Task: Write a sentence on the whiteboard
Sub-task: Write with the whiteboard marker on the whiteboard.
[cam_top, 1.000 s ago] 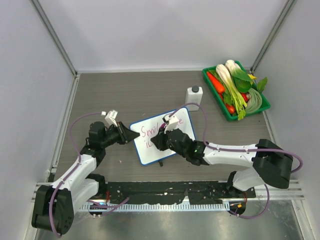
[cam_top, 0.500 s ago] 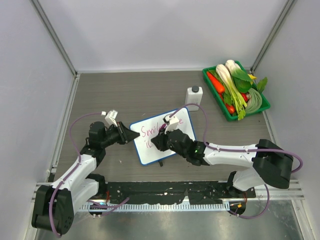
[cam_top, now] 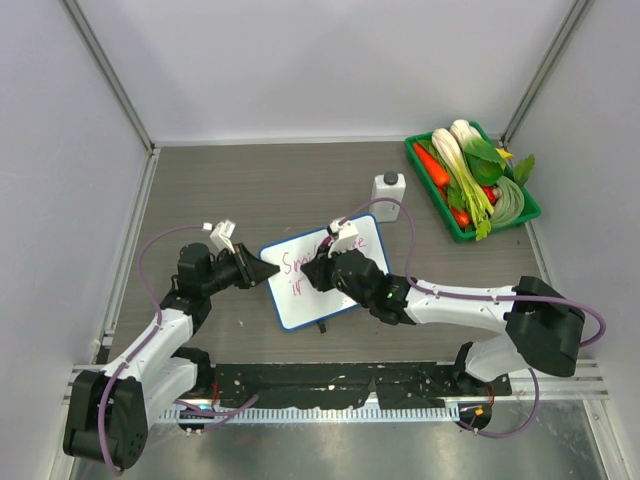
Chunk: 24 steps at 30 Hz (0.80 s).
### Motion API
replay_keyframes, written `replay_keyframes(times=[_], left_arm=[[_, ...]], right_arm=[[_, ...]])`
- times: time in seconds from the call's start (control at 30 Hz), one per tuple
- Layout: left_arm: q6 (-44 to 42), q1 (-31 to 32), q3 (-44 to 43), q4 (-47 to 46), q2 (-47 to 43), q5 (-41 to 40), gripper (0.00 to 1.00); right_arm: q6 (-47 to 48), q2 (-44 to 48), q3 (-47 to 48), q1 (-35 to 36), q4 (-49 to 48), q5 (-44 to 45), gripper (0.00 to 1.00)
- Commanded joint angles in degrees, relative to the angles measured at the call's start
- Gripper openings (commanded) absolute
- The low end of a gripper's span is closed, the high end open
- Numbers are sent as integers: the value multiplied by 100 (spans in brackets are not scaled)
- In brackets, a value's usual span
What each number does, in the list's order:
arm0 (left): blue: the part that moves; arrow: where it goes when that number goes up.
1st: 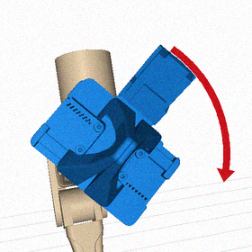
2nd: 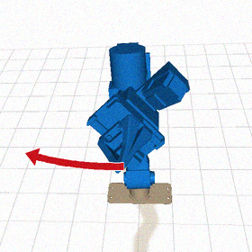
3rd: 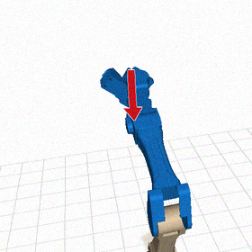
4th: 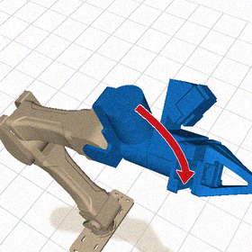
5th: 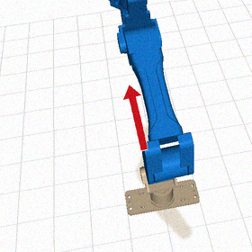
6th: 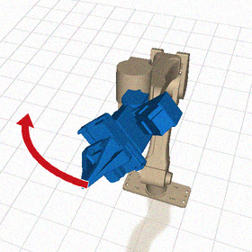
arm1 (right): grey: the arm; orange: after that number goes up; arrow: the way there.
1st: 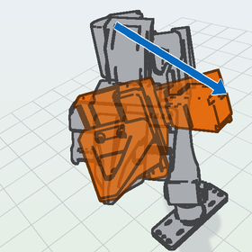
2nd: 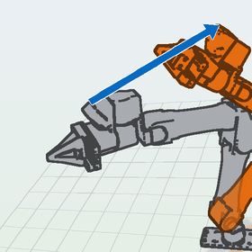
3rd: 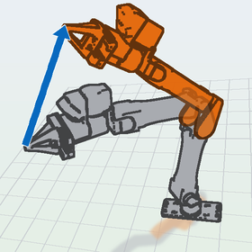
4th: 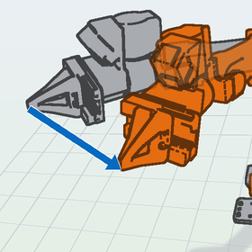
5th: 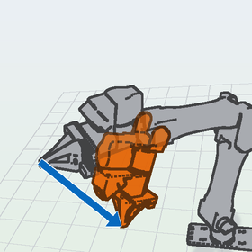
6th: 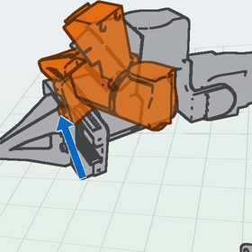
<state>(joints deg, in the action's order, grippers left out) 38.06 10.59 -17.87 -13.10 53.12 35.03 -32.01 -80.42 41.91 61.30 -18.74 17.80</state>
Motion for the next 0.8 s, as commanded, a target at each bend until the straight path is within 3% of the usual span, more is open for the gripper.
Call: replay_keyframes(times=[0.0, 0.77], left_arm=[[-677, -110, 64, 264, 49, -971, 0], [-678, -110, 47, 256, 110, -954, 0]], right_arm=[[133, -35, 239, -83, -16, 294, 2], [20, 194, -174, -100, 108, 110, 2]])
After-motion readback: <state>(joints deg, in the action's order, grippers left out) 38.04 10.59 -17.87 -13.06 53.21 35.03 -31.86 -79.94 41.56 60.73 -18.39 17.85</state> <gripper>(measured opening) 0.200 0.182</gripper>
